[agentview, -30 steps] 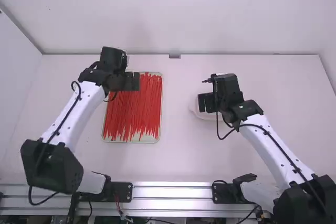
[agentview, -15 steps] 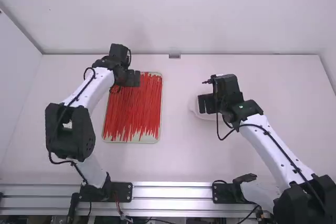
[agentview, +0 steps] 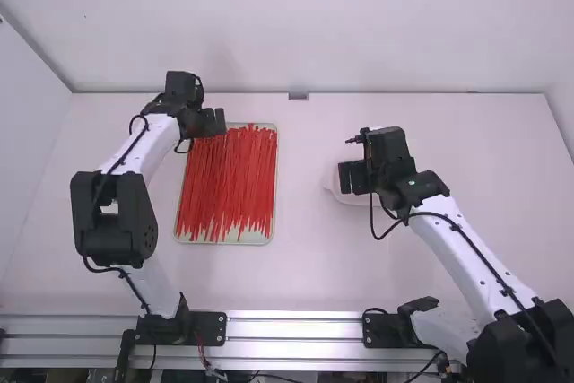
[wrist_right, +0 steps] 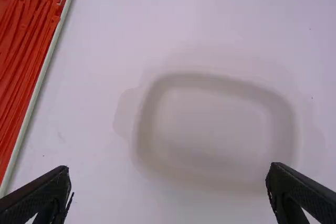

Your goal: Fasten the cable tie

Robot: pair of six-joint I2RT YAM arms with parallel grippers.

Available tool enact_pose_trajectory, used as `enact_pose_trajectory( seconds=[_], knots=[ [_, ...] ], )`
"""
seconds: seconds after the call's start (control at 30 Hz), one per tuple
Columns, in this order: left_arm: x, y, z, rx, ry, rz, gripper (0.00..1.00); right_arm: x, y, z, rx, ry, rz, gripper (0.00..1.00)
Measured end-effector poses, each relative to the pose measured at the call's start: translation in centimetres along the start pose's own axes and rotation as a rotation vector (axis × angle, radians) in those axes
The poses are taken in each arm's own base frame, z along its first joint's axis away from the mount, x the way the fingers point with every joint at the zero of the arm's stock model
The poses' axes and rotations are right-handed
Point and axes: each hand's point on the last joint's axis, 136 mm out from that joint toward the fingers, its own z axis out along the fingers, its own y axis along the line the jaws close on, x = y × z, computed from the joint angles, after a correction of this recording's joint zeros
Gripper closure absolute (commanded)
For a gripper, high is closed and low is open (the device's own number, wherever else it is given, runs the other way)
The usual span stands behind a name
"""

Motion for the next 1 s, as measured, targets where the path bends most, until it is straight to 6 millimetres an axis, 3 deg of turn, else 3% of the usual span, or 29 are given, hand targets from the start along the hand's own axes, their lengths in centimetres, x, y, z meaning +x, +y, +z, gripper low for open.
enact_pose_trajectory(
  seconds=[0.63, 0.83, 1.0],
  knots=[
    [2.0, -1.1, 2.9, 0.108, -0.051, -0.038, 0.01, 0.0, 0.0, 0.0, 0.0, 0.001, 0.006, 0.01],
    [1.6, -1.3, 3.1, 0.114, -0.072, -0.046, 0.01, 0.0, 0.0, 0.0, 0.0, 0.002, 0.004, 0.01],
    [3.4, -0.9, 5.7, 0.102, -0.014, -0.054, 0.03, 0.3, 0.0, 0.0, 0.001, 0.011, 0.006, 0.01]
  ],
)
